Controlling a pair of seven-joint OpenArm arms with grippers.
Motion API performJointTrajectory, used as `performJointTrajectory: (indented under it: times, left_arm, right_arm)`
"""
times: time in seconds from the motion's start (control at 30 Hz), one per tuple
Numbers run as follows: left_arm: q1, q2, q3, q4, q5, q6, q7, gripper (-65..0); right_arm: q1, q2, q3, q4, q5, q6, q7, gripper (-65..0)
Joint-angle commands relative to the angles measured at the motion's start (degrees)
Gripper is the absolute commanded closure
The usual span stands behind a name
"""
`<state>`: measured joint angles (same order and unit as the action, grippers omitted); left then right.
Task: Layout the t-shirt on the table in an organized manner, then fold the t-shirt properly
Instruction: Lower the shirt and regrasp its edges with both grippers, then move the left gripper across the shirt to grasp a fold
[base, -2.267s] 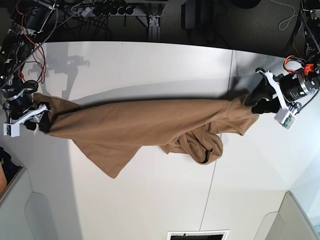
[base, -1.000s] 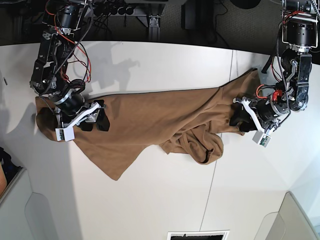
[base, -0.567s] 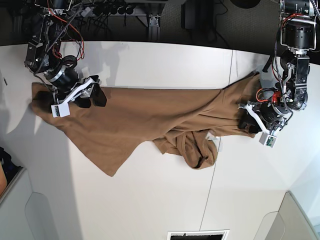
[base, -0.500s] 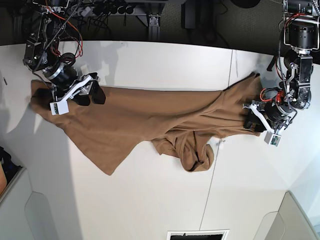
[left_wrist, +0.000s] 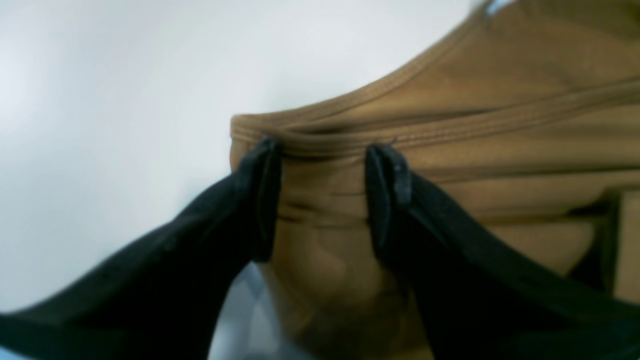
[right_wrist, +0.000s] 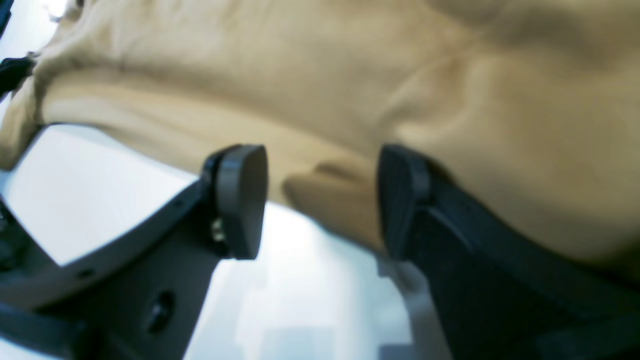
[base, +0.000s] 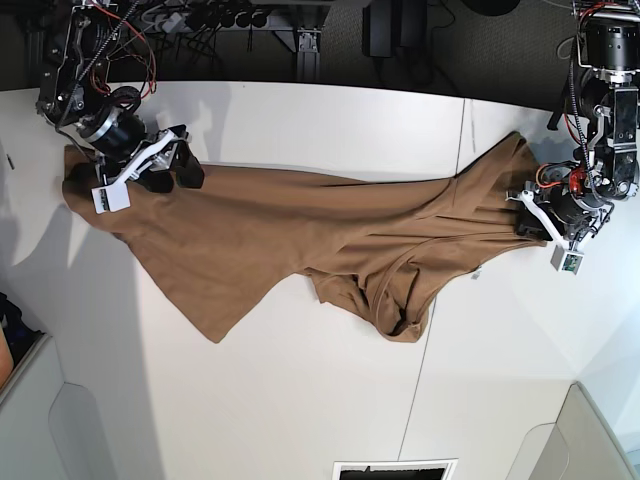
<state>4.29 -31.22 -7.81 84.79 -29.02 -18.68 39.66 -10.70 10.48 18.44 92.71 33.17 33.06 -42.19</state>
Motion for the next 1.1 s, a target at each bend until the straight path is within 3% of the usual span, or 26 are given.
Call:
performJointTrajectory:
  times: [0.0,0.17,0.4,0.53,0.67,0.87,1.07]
  left_arm:
    - [-1.4,-1.3,-1.2,3.8,-1.7,-0.8,-1.9,-30.5]
    - [-1.4,-1.3,-1.0,11.8,-3.0,-1.1,-2.4,-30.5]
    - [-5.2,0.7,5.6,12.6,-8.9,-6.3,-3.9,-30.5]
    - [-8.8,4.2,14.1,12.2,-3.7,-5.8,-5.4,-30.5]
    - [-13.5,8.2,20.3,6.6,4.5,-0.6,-8.8,-30.5]
    - [-21.9,14.7,21.8,-7.8,9.1,-0.2,-9.1,-30.6]
    - [-25.0,14.9,21.8,-17.3,10.7,-0.2,-11.8,-30.6]
  right_arm:
    - [0.5,0.9,0.3,2.5,-0.1,-0.2,0.4,-35.6]
    - [0.9,0.9,0.3,8.9,-0.3,-0.3,2.3,-35.6]
    - [5.8,0.8,0.3,7.1,-8.0,-2.8,5.1,-35.6]
    - [7.7,0.4,0.3,4.2,-8.0,-2.8,5.1,-35.6]
    - [7.7,-1.6,0.3,3.3,-9.8,-2.8,5.1,-35.6]
    - [7.7,-1.8,1.0,3.2,-13.8,-4.5,6.1,-35.6]
    - [9.5,-1.8,3.8,3.2,-13.9,-7.5,7.4,-35.6]
